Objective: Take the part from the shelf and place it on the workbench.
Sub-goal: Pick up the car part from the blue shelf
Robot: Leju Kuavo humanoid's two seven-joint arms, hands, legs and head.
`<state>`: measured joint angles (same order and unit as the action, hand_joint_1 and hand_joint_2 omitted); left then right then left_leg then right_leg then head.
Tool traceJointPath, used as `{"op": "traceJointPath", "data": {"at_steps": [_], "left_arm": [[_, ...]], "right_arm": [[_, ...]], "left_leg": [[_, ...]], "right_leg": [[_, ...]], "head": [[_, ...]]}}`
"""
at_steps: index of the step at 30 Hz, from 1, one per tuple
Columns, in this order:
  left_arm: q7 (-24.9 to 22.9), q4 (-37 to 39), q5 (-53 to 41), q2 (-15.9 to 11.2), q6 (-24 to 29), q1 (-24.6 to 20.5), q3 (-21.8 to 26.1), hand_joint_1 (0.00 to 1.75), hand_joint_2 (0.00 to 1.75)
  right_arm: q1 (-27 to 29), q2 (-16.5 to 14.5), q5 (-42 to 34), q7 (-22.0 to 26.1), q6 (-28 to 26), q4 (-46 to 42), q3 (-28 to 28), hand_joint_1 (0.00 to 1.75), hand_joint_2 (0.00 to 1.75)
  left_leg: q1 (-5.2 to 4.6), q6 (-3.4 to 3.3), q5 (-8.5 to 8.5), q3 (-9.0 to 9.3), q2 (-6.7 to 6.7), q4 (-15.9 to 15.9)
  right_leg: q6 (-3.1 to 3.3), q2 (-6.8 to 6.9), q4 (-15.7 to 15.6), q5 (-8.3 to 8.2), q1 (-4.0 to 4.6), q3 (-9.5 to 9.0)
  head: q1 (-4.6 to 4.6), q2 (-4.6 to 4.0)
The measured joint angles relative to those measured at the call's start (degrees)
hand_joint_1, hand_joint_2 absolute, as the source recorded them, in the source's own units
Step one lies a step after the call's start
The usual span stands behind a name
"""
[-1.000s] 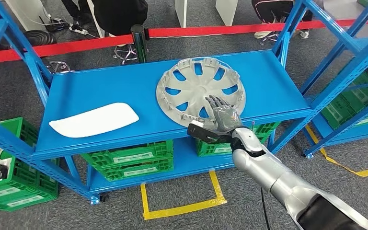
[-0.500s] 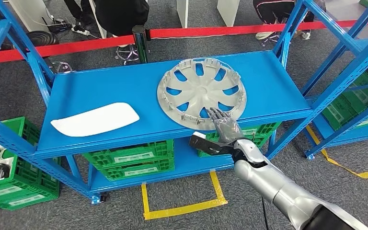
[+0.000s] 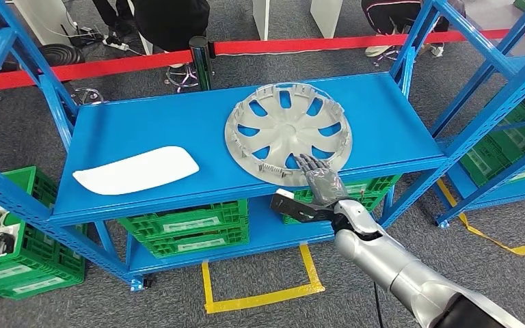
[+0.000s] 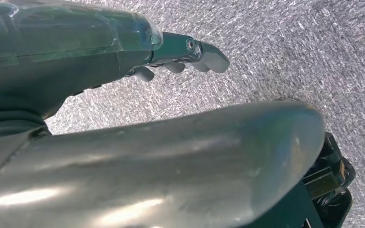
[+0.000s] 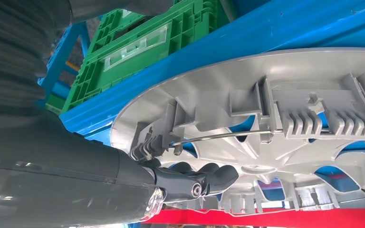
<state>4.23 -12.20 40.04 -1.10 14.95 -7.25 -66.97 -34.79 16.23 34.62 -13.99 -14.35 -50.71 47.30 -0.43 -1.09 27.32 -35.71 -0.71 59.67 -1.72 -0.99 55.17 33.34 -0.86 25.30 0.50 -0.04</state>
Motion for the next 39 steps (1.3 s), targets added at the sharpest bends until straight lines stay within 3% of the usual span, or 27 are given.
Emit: {"op": "traceJointPath", "data": {"at_steps": [5,10,14,21,26,30,32,34,35,36,37,39], "left_arm": [[0.58,0.00,0.03,0.14,-0.13,0.00,0.00,0.00,0.00],[0.76,0.00,-0.31,0.11,-0.33,0.00,0.00,0.00,0.00],[0.68,0.00,-0.55,0.08,-0.34,-0.01,0.00,0.00,0.00],[0.61,0.00,-0.55,0.07,-0.67,0.00,0.00,0.00,0.00],[0.59,0.00,-0.55,0.07,-0.87,0.00,0.00,0.00,0.00],[0.60,0.00,-0.90,0.03,-0.85,-0.03,0.00,0.00,0.00],[0.60,0.00,-1.05,0.03,-0.85,-0.03,0.00,0.00,0.00],[0.60,0.00,-1.08,0.01,-0.86,0.01,0.00,0.00,0.00],[0.59,0.00,-1.09,-0.02,-0.86,0.06,0.00,0.00,0.00],[0.60,0.00,-1.09,-0.04,-0.86,0.09,0.00,0.00,0.00],[0.59,0.00,-1.09,-0.05,-0.87,0.12,0.00,0.00,0.00],[0.59,0.00,-1.09,-0.04,-0.87,0.13,0.00,0.00,0.00]], "right_arm": [[0.27,0.20,-0.02,0.00,0.09,-0.10,-0.02,0.00,1.75],[0.66,0.33,0.07,0.03,0.13,-0.48,-0.03,0.00,1.75],[0.90,0.51,0.16,0.06,0.19,-0.48,-0.08,0.00,1.75],[1.48,0.58,0.04,0.55,0.16,-0.50,-0.11,0.00,1.75],[2.02,0.62,0.01,0.75,0.18,-0.92,-0.11,0.00,1.75],[2.38,0.70,-0.04,0.78,0.32,-1.31,-0.13,0.00,1.75],[2.78,0.85,-0.07,0.79,0.42,-1.44,-0.14,0.00,1.75],[3.23,0.96,-0.02,0.80,0.41,-1.48,-0.16,0.00,1.75],[3.44,0.99,0.00,0.81,0.39,-1.53,-0.17,0.00,1.75],[3.63,1.02,0.01,0.82,0.38,-1.62,-0.19,0.00,1.75],[3.76,1.02,0.02,0.83,0.37,-1.72,-0.19,0.00,1.75],[3.97,1.04,0.02,0.91,0.38,-1.91,-0.13,0.00,1.75]], "left_leg": [[-0.01,0.00,0.00,0.01,-0.01,0.00],[-0.13,-0.24,0.15,0.02,-0.09,0.20],[0.01,0.07,0.05,0.11,-0.07,0.00],[-0.03,0.04,0.07,0.24,-0.10,0.00],[0.00,0.04,0.07,0.59,-0.14,0.01],[0.21,-0.80,0.02,1.52,-0.16,-1.18],[0.57,-0.97,-0.37,2.11,0.04,-2.18],[0.60,-0.98,-0.32,2.24,0.15,-2.30],[0.60,-0.89,-0.23,2.33,0.16,-2.29],[0.63,-0.74,-0.11,2.49,0.15,-2.28],[0.67,-0.53,0.05,2.76,0.09,-2.26],[0.76,-0.04,0.37,3.41,-0.06,-2.25]], "right_leg": [[0.00,0.00,0.00,0.00,-0.01,-0.01],[-0.46,0.00,-0.23,0.01,-0.13,-0.08],[0.46,-0.03,-0.01,0.06,-0.03,-0.13],[0.36,0.00,-0.22,0.03,-0.04,-0.29],[0.06,0.01,-0.24,0.05,-0.02,-0.60],[-0.98,0.15,-0.56,0.28,0.00,-1.03],[-1.08,0.43,3.92,2.62,0.06,1.05],[-1.18,0.56,11.96,5.91,-0.02,5.73],[-1.22,0.58,14.92,6.46,-0.09,7.70],[-1.22,0.61,15.92,5.76,-0.14,8.77],[-1.14,0.66,14.50,3.82,-0.18,8.66],[-0.76,0.93,7.06,-1.31,-0.19,6.09]], "head": [[0.01,0.00],[-0.22,0.00],[0.02,0.00],[0.12,0.00],[0.02,0.00],[-0.23,0.00],[0.05,0.00],[0.30,0.00],[0.34,0.00],[0.34,0.00],[0.37,0.00],[0.42,0.00]]}}
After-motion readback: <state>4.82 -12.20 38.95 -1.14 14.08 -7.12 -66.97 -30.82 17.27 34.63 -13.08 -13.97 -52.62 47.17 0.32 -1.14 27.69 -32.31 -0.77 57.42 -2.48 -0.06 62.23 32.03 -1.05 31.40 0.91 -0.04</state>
